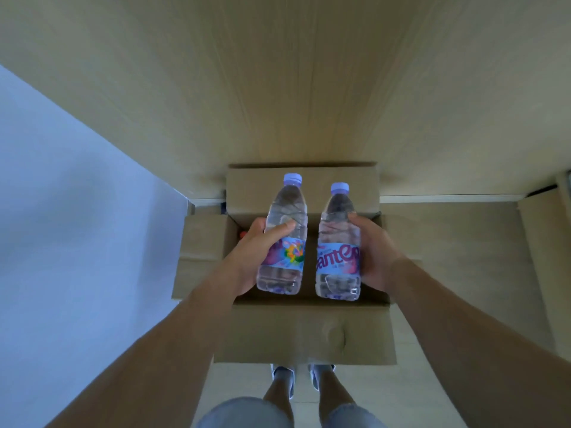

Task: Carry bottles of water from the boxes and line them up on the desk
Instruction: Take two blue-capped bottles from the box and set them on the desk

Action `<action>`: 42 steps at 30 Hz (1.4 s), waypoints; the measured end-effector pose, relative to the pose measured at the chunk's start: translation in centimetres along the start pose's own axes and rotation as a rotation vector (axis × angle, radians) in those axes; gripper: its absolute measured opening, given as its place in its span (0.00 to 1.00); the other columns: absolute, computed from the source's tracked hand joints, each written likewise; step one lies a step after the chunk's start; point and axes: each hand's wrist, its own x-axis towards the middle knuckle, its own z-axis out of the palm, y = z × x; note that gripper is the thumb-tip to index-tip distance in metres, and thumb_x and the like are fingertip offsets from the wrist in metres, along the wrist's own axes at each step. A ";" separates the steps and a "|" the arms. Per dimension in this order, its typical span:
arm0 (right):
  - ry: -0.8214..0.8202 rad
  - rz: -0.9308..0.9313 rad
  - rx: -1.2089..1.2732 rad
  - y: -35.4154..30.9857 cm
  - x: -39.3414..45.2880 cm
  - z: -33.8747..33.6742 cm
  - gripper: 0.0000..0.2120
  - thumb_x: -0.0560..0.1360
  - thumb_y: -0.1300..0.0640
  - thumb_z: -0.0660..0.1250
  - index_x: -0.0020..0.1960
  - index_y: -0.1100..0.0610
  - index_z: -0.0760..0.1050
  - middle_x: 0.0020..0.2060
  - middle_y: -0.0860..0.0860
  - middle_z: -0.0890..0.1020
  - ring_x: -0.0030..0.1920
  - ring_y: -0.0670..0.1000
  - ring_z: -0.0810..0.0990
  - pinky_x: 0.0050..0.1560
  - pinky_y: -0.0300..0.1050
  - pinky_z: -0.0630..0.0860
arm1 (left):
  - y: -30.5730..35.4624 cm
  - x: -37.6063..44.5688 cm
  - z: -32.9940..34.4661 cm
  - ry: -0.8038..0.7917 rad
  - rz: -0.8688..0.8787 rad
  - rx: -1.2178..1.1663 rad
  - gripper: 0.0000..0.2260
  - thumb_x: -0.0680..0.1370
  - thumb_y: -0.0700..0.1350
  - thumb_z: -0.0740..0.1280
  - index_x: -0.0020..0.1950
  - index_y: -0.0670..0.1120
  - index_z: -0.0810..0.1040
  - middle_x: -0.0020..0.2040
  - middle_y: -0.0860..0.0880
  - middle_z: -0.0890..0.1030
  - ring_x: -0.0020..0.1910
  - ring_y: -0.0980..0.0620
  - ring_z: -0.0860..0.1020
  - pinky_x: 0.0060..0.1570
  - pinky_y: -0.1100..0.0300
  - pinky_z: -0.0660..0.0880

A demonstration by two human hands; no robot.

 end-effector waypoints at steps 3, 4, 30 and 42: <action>0.012 -0.011 -0.058 -1.0 -2.4 0.8 0.36 0.61 0.45 0.80 0.65 0.59 0.77 0.54 0.60 0.84 0.51 0.58 0.85 0.50 0.55 0.81 | 1.8 -2.2 1.5 -0.002 -0.003 0.018 0.32 0.68 0.57 0.79 0.64 0.45 0.70 0.58 0.37 0.82 0.53 0.39 0.85 0.49 0.42 0.82; 0.006 -0.027 -0.076 -1.4 -3.0 1.1 0.40 0.58 0.47 0.83 0.65 0.58 0.76 0.54 0.61 0.84 0.51 0.58 0.85 0.49 0.56 0.81 | 2.3 -2.9 1.9 -0.013 -0.010 0.011 0.31 0.69 0.58 0.79 0.63 0.46 0.69 0.57 0.38 0.83 0.52 0.39 0.85 0.48 0.43 0.82; -0.028 -0.154 -0.147 -10.1 -13.0 1.4 0.44 0.59 0.50 0.82 0.70 0.63 0.71 0.61 0.63 0.80 0.62 0.62 0.80 0.59 0.60 0.78 | 9.6 -7.0 10.4 -0.182 0.030 0.072 0.26 0.69 0.51 0.76 0.66 0.48 0.77 0.60 0.42 0.83 0.58 0.42 0.83 0.52 0.41 0.80; 0.163 -0.255 -0.007 -6.6 -18.5 -0.1 0.28 0.68 0.52 0.73 0.64 0.62 0.73 0.51 0.61 0.84 0.46 0.58 0.85 0.44 0.53 0.83 | 9.6 -7.9 15.0 -0.391 -0.079 0.099 0.24 0.81 0.42 0.68 0.75 0.44 0.65 0.67 0.37 0.78 0.64 0.37 0.79 0.62 0.36 0.75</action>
